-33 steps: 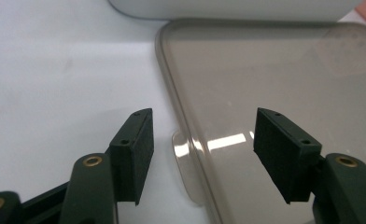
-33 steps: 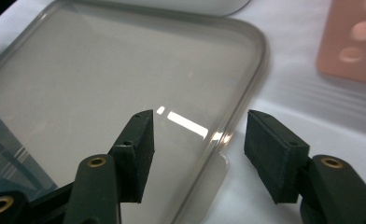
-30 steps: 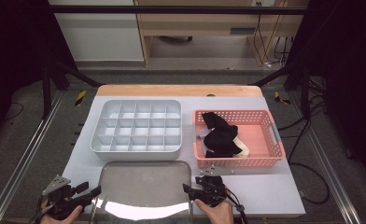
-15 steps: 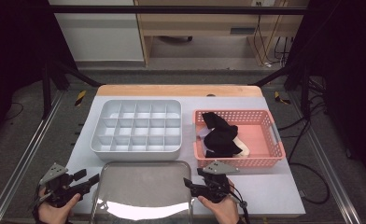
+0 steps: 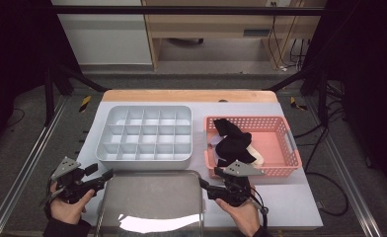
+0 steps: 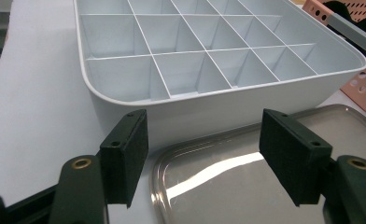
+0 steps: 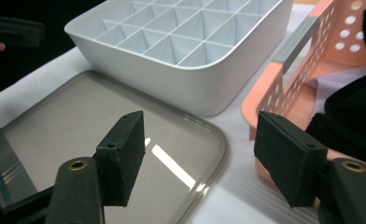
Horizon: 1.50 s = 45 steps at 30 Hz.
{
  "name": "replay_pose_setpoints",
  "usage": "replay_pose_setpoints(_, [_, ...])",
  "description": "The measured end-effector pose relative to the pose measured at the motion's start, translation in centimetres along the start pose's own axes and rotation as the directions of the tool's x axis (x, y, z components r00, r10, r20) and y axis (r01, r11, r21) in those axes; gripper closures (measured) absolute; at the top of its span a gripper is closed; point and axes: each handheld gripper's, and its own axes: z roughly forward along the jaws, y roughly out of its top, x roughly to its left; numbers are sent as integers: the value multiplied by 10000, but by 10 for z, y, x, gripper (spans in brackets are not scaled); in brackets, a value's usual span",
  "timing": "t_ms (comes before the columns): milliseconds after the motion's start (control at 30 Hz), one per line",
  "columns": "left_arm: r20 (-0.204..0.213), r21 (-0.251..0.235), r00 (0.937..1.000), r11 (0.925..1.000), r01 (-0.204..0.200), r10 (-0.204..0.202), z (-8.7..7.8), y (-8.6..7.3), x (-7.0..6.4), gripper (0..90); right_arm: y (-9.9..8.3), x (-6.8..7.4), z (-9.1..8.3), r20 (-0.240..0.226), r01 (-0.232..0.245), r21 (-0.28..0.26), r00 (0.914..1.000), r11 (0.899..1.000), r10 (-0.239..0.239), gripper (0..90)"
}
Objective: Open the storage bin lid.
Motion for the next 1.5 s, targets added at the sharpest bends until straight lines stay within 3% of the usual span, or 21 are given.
replay_pose_setpoints(333, [4,-207,10000,9998,57,-57,-6,-18,-1,328,11,-9,-7,208,-51,-453,9998,9990,60,326])
replay_pose_setpoints(633, [159,55,9998,9999,-151,150,-2,-29,2,336,24,-27,-20,700,-209,-912,9972,9956,274,341])
replay_pose_setpoints(833, [190,115,9998,9999,20,-22,-3,-37,6,343,34,-46,-22,1165,-410,-1026,9918,9939,529,348])
replay_pose_setpoints(967, [223,169,9997,9998,-87,83,-3,-39,7,349,40,-61,-21,1431,-565,-1044,9871,9929,713,359])
replay_pose_setpoints(1200, [260,518,9994,9984,-234,221,1,-43,9,350,48,-74,-19,1656,-692,-1057,9824,9920,861,361])
replay_pose_setpoints(1300, [349,524,9992,9984,-206,188,1,-44,10,364,53,-80,-16,1909,-580,-915,9788,9941,746,362])
replay_pose_setpoints(1500, [382,483,9990,9985,-247,229,0,-45,10,373,62,-93,-12,2151,-771,-1005,9717,9919,973,373])
